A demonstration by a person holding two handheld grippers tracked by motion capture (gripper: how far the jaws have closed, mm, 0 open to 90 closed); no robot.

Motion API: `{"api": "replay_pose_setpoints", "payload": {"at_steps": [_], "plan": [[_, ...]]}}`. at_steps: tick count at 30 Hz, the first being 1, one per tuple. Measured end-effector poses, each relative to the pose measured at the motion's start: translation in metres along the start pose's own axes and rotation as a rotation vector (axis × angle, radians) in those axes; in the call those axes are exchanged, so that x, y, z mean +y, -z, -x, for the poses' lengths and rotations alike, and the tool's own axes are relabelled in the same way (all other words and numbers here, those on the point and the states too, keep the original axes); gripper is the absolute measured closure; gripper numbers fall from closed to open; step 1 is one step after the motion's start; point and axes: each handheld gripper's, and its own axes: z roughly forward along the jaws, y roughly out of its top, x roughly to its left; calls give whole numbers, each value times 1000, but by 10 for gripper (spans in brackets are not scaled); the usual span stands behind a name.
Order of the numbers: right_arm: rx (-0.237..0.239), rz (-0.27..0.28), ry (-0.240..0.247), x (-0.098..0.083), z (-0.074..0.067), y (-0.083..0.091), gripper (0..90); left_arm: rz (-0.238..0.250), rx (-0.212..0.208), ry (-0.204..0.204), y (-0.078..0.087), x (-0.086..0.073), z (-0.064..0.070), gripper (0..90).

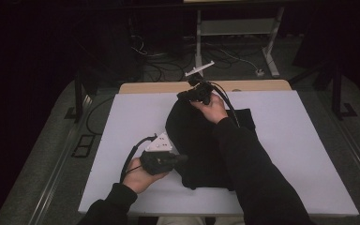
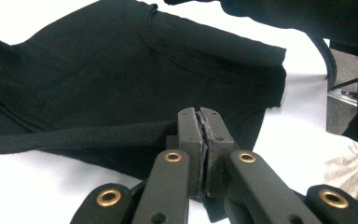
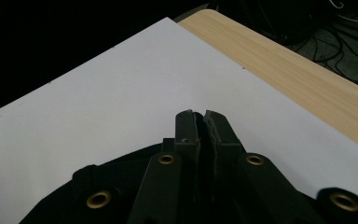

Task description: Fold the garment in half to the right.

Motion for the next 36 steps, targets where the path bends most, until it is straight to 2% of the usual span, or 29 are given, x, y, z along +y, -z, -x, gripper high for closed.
{"api": "replay_pose_setpoints", "payload": {"at_steps": [36], "plan": [[-31,20,-54,-22,28,36,828,-7,-50,-54,-30,30,9,872]]}}
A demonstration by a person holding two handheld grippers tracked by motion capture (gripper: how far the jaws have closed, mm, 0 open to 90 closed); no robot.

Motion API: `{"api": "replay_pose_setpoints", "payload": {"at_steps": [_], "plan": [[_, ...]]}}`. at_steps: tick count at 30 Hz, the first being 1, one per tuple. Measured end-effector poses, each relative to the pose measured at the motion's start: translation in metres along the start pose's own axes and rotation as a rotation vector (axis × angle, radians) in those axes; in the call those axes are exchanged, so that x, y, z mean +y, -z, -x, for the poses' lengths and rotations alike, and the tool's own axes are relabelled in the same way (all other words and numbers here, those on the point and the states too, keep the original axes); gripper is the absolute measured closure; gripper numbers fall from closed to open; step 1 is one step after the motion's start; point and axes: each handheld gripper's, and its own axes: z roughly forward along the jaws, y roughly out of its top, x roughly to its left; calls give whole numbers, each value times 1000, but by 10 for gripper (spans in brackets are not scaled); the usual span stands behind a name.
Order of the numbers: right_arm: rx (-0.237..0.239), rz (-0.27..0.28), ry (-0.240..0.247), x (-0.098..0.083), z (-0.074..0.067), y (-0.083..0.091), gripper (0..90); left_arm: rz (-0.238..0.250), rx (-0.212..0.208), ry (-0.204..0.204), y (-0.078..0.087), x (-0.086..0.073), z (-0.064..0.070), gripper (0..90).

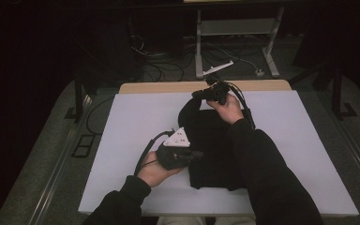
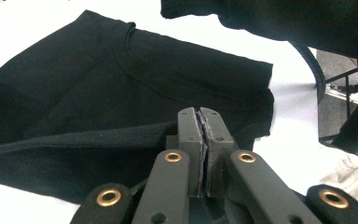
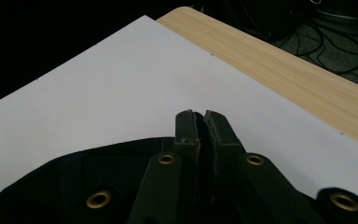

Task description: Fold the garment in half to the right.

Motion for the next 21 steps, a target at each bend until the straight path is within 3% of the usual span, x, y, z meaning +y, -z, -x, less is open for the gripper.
{"api": "replay_pose_setpoints", "payload": {"at_steps": [21], "plan": [[-15,19,-31,-12,19,20,828,-20,-48,-26,-27,17,7,872]]}}
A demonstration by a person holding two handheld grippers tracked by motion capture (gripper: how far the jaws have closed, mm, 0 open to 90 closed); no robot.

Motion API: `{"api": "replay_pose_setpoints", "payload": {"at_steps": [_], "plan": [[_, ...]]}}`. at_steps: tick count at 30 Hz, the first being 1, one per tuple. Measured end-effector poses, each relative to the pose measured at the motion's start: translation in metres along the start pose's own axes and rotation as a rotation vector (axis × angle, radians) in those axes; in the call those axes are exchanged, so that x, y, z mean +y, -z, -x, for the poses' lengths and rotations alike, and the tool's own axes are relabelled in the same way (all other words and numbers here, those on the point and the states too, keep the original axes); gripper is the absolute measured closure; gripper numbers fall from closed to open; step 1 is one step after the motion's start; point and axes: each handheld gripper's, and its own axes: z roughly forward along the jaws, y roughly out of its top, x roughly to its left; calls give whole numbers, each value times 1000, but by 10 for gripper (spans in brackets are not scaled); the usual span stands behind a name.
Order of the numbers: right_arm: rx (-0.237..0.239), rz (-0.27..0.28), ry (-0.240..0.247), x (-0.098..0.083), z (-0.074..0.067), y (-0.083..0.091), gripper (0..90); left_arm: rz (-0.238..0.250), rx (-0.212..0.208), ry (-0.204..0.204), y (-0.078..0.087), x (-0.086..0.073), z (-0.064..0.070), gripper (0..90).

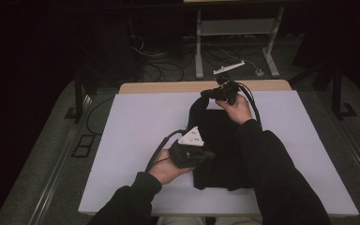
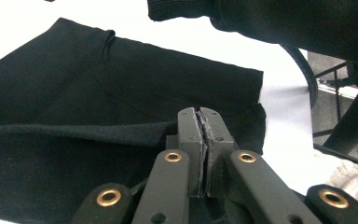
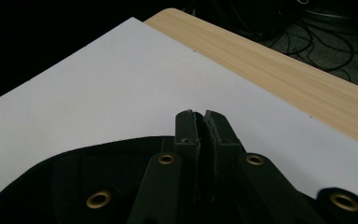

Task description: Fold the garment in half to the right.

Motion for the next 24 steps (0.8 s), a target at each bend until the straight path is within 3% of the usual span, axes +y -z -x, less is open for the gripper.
{"api": "replay_pose_setpoints", "payload": {"at_steps": [24], "plan": [[-21,30,-70,-28,35,27,827,-24,-59,-22,-38,17,7,872]]}}
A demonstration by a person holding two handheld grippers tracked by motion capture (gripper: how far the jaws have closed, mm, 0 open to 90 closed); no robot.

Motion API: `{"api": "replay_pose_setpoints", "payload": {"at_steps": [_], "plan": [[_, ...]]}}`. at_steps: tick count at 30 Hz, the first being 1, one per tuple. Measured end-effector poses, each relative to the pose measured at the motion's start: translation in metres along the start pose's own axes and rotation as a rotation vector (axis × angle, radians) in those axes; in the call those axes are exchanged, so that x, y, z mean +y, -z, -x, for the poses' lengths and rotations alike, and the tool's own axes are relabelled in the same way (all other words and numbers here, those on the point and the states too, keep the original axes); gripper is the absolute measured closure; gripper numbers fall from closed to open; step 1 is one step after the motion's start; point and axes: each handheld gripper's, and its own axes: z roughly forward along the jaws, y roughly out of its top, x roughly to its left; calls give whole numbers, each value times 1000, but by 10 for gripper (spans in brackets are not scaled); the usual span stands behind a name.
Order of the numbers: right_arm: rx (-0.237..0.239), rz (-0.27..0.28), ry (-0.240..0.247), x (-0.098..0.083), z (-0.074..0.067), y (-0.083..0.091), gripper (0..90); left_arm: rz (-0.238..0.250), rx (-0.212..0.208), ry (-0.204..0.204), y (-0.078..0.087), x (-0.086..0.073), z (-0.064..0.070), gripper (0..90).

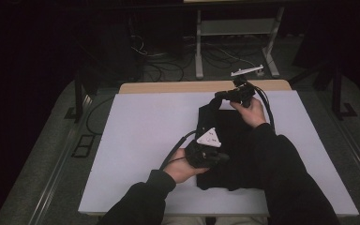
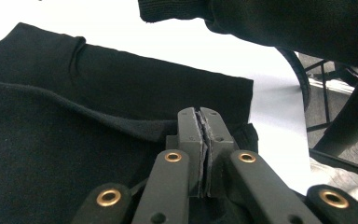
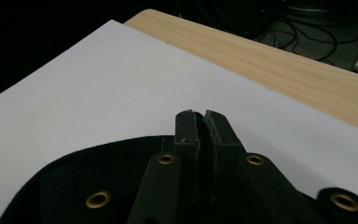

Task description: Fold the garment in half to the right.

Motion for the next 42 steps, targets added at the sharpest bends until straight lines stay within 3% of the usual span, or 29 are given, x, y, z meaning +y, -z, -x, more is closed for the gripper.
{"api": "replay_pose_setpoints", "payload": {"at_steps": [24,42], "plan": [[-45,0,-75,-30,37,22,825,-16,-47,2,-34,11,-1,872],[-60,-8,-115,-49,57,27,824,-25,-75,14,-60,20,1,872]]}}
